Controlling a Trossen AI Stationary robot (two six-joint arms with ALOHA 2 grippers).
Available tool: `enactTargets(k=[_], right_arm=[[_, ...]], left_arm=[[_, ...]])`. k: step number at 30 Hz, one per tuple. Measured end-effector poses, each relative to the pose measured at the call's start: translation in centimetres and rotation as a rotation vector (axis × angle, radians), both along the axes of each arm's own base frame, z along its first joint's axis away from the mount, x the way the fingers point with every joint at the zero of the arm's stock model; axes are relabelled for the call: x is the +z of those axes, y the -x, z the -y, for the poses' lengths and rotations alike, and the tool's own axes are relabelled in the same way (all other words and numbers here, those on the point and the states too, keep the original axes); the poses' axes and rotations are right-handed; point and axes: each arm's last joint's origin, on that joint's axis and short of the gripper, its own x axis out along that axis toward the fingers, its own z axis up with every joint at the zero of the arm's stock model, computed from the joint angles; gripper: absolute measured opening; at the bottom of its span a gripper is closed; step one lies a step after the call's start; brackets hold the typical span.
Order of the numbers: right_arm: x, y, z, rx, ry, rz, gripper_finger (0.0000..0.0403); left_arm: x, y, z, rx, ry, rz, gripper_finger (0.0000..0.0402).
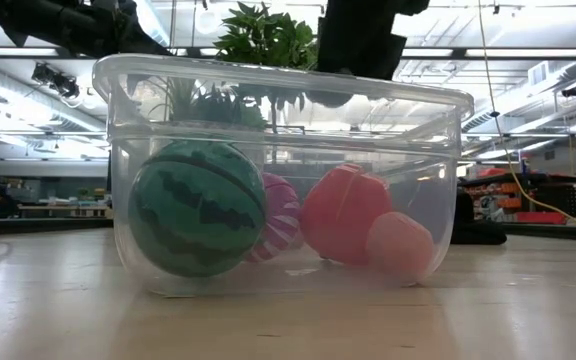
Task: Pick and placing Produce into tupperware
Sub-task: Put the black cherry into the transparent bin, then put the red cherry into the transparent bin
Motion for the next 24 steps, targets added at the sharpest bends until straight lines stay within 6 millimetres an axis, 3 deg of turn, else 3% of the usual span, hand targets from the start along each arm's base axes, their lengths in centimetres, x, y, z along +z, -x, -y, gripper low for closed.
enactTargets(k=[14, 24], right_arm=[[0.0, -0.2, 0.3, -0.031, 0.03, 0.016, 0.0202], [1.8, -1.0, 5.0, -0.431, 0.158, 0.006, 0.0174]], left_arm=[[0.0, 0.0, 0.0, 0.0, -0.002, 0.0, 0.0131], [0.0, 0.0, 0.0, 0.0, -0.002, 0.0, 0.0133]])
